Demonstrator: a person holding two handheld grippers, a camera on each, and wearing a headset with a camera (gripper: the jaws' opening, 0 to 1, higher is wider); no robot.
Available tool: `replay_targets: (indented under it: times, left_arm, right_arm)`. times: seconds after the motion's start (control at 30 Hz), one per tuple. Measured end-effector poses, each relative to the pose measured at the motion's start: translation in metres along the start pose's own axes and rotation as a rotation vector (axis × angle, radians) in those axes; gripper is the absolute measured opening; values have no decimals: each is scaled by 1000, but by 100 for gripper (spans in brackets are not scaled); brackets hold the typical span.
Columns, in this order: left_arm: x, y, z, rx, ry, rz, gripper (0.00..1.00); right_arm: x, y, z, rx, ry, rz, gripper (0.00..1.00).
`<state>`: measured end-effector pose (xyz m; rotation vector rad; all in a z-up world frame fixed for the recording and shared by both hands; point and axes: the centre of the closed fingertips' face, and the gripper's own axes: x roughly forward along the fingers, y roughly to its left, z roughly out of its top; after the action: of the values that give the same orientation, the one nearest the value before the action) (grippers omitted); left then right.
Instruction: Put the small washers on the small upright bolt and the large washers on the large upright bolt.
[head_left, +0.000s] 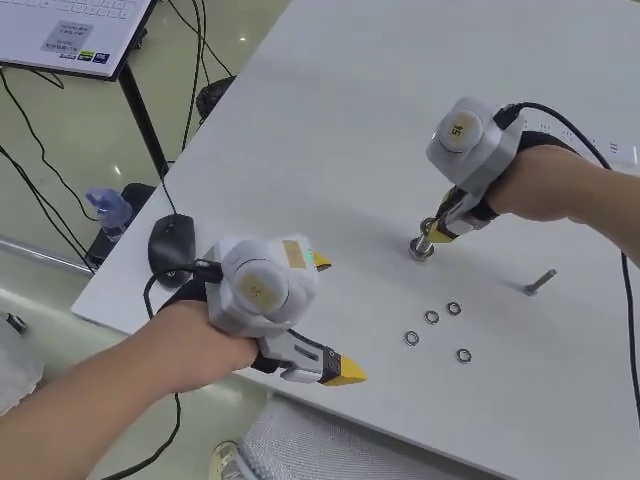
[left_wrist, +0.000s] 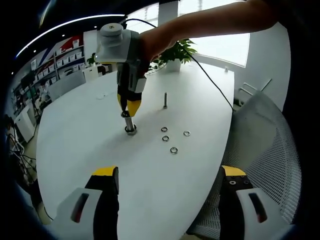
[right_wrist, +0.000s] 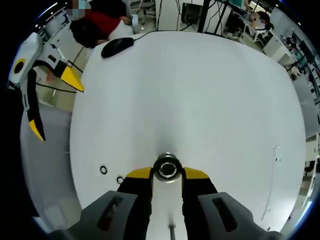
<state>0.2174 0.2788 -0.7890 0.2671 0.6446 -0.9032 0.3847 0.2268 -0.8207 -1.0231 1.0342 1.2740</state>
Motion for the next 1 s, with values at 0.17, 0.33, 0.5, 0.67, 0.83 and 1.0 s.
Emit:
replay_targets:
  times: [0.17,0.33,0.5,0.67,0.83,1.0]
  left_arm:
    - [1,0,1,0,2,-4,82]
    - [2,-2,2,12,6,-11,82]
    - [3,-3,2,22,9,-19,82]
    - [5,-2,2,15,6,-21,82]
    - [6,-2,0,14,11,-25,82]
    - [6,-1,0,13,8,-24,82]
  right_arm:
    - [5,1,-2,-4,9,8,22]
    - [14,0,-4,-15,23,7,22]
    - [22,-2,-8,-16,31,12,22]
    - [32,-2,-11,-11,37,22,22]
    - [39,-4,-12,-8,42,28,22]
    - [43,-5,-13,-8,48,30,22]
